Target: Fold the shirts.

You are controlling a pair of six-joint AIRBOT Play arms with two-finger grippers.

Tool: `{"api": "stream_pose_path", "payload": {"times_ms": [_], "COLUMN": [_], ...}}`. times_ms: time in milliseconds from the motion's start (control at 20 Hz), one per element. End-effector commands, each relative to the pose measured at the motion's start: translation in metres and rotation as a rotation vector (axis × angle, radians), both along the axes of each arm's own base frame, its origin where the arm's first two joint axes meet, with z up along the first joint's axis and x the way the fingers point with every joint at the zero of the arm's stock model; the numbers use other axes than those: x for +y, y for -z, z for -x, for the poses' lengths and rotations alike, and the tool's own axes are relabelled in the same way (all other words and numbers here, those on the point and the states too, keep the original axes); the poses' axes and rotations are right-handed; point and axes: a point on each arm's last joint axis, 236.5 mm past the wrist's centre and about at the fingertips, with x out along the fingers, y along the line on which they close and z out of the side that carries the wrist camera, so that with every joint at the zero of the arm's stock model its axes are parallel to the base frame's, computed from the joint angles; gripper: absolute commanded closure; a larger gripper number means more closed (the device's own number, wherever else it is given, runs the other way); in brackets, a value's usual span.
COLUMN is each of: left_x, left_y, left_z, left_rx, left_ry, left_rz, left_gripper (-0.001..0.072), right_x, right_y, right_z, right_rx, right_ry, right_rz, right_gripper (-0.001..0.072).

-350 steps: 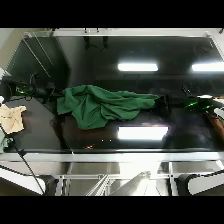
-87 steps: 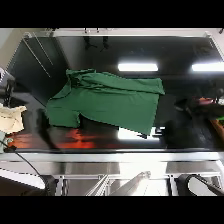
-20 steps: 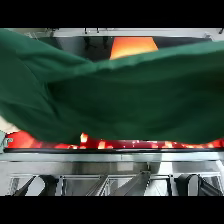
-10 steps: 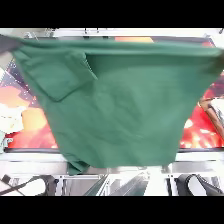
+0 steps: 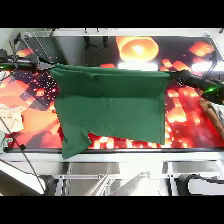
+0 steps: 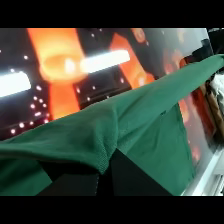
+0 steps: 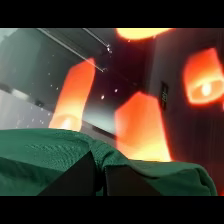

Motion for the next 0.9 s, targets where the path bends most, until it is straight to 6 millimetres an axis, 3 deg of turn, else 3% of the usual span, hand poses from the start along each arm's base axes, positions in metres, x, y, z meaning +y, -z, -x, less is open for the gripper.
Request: {"api": "stream_pose_path", "payload": {"times_ms": [0,50,200,300,550,650,850], "left_x": [0.004,0.004,0.023,0.028,0.016,0.012,0.014], "left_y": [0.041,0.048,0.096,0.113,0.153,0.163,0.163], "left_z": [-0.011,-0.01,0.005,0.015,0.041,0.052,0.057], "left_rx": [0.12,0.143,0.293,0.367,0.515,0.558,0.577], "left_ry": [0.002,0.007,-0.009,-0.006,0.025,0.036,0.04], "left_rz": [0.036,0.037,-0.099,-0.129,-0.079,-0.063,-0.053], "left_gripper": [0.0679,0.0679,0.0679,0.0679,0.0679,0.0679,0.068], "right_x": [0.004,0.006,0.011,0.014,0.027,0.029,0.034], "right_y": [0.012,0.021,0.061,0.083,0.138,0.147,0.146], "right_z": [-0.008,-0.002,0.027,0.044,0.086,0.095,0.099], "right_rx": [0.029,0.065,0.229,0.296,0.45,0.471,0.479], "right_ry": [-0.032,-0.052,-0.131,-0.145,-0.158,-0.167,-0.182], "right_rz": [-0.016,-0.001,0.063,0.064,0.007,0.004,-0.013], "right_gripper": [0.0692,0.0692,0.0692,0.0692,0.0692,0.0692,0.0688]}}
